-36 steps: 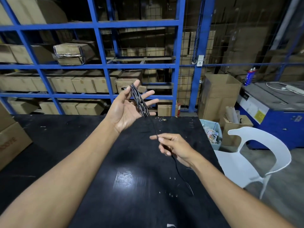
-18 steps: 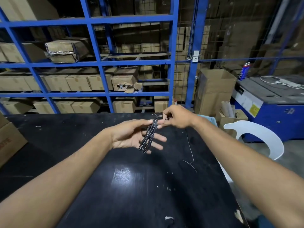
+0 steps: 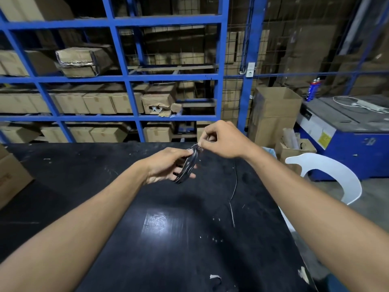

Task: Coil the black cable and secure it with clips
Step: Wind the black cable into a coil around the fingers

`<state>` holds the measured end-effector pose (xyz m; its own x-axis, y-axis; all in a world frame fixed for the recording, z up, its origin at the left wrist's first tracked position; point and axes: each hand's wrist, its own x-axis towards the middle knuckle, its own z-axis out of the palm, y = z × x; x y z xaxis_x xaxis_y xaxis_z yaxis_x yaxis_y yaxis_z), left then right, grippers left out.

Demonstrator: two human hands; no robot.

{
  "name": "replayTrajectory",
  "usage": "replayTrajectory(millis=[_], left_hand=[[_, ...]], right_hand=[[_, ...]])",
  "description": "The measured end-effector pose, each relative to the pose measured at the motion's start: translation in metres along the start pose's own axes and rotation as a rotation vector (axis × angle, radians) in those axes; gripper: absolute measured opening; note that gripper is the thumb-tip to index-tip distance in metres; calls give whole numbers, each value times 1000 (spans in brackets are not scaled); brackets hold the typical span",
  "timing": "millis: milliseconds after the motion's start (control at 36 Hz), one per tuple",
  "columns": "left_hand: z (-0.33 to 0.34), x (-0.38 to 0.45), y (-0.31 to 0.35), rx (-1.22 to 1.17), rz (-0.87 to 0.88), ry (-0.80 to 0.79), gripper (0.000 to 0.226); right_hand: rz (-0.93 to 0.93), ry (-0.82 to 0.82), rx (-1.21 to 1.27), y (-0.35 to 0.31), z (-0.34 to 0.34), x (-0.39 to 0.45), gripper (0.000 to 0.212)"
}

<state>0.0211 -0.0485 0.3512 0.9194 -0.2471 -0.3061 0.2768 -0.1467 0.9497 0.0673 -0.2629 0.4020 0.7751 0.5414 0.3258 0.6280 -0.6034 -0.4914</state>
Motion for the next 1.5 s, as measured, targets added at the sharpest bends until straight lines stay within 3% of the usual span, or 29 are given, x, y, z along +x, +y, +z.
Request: replayTrajectory(millis=[222, 417, 611, 722, 806, 944, 1083, 1167, 1250, 1389, 1500], left_hand=[[-9, 7, 0, -181, 119, 91, 35], [-12, 15, 7, -427, 206, 114, 34], [-20, 9, 21, -668, 301, 8, 43], [-21, 1, 31, -743, 358, -75, 41], [-20, -7, 35, -743, 384, -178, 41], [-9, -17, 30, -637, 312, -414, 44], [-6, -17, 13, -422, 126, -553, 50], [-8, -14, 5, -243, 14, -473, 51], [-10, -10, -6, -149, -66, -352, 43], [-9, -6, -18, -46, -84, -131, 34], [-9, 0, -23, -41, -32, 10, 45]], right_hand=[[6, 72, 195, -5, 31, -32, 30], [123, 85, 650, 2, 72, -56, 38], [228, 113, 999, 17, 103, -63, 30], [297, -19, 1047, 32, 109, -61, 21], [341, -92, 940, 39, 109, -56, 19], [334, -43, 631, 44, 91, -32, 30], [179, -128, 183, 42, 51, 0, 13], [110, -159, -137, 30, 31, 13, 21], [24, -90, -334, 17, 14, 26, 21], [-69, 14, -370, -3, -2, 29, 25], [-79, 36, -270, -19, 6, 18, 24]])
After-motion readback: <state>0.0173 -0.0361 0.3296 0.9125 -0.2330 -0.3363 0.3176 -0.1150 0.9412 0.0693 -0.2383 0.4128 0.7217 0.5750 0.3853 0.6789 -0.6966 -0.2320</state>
